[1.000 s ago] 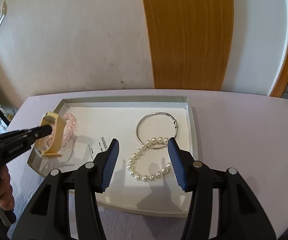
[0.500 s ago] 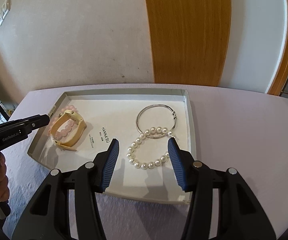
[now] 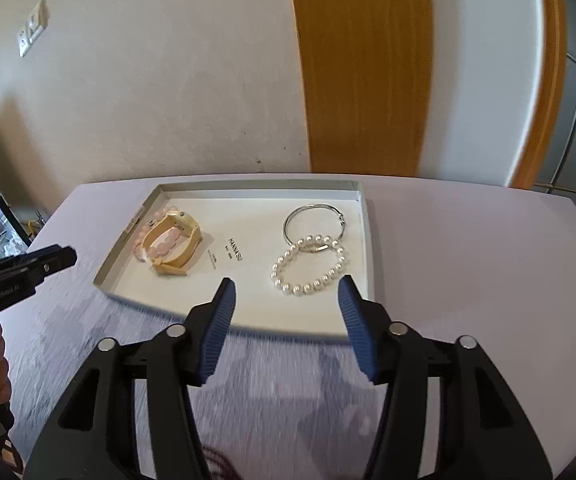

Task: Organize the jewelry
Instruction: 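Lower the cream watch into the tray and open the left tool, then move the right tool to the grey cuff bangle while the left tool reaches the pearl pendant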

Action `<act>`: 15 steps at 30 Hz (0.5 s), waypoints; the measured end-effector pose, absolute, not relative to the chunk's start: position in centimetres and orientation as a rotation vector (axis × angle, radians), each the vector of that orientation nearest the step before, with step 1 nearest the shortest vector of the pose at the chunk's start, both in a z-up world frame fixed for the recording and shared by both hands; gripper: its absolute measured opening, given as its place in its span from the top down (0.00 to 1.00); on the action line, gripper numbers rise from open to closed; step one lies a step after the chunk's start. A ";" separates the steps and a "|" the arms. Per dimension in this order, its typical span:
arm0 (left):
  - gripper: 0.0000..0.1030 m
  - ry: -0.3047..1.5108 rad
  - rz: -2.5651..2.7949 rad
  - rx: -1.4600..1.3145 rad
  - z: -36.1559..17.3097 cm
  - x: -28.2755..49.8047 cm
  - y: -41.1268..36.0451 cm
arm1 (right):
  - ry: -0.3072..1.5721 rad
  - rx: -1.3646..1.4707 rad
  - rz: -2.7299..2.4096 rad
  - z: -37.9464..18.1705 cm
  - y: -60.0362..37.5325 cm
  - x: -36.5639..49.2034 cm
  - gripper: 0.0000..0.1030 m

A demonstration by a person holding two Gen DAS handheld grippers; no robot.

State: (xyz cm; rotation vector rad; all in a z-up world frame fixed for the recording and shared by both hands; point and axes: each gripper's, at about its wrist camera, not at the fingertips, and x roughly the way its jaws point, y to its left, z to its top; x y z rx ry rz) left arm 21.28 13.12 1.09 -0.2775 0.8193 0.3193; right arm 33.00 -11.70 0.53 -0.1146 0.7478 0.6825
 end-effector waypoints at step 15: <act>0.57 0.819 0.297 -0.283 -0.1 12.5 8.8 | 0.734 -0.085 0.645 -0.1 -18.4 27.0 0.38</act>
